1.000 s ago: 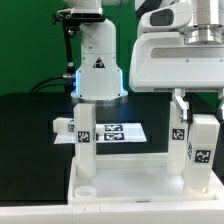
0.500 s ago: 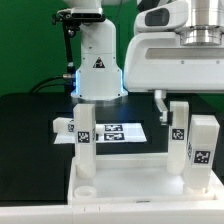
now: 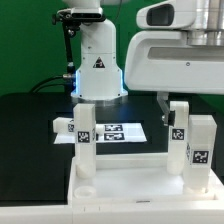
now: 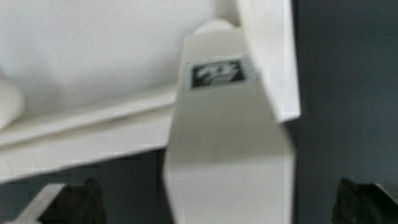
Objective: Assemble desk
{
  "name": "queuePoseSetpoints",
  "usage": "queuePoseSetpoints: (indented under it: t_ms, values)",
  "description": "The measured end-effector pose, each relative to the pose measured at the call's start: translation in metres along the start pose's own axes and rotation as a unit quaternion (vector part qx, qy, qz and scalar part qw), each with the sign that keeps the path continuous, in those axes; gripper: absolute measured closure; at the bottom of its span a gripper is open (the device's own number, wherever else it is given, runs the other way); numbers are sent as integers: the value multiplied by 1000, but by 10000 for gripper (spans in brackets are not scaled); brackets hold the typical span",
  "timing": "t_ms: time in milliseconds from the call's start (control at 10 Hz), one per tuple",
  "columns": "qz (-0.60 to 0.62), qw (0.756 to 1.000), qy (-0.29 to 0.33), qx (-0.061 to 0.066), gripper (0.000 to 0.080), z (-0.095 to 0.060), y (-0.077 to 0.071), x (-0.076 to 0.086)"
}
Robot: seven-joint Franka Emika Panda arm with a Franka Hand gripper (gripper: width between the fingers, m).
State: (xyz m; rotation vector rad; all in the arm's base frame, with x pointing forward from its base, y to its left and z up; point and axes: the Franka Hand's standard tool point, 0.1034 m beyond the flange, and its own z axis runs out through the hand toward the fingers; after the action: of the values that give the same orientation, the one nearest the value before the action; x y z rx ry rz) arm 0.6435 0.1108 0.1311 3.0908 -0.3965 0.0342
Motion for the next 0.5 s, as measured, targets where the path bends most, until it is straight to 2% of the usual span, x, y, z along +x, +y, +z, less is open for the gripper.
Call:
queuePoseSetpoints:
  t_ms: [200, 400, 500]
  values:
    - [10, 1000, -2, 7, 151, 3, 2, -1]
    - [25, 1000, -4, 4, 151, 5, 4, -3]
    - [25, 1000, -4, 4, 273, 6, 4, -3]
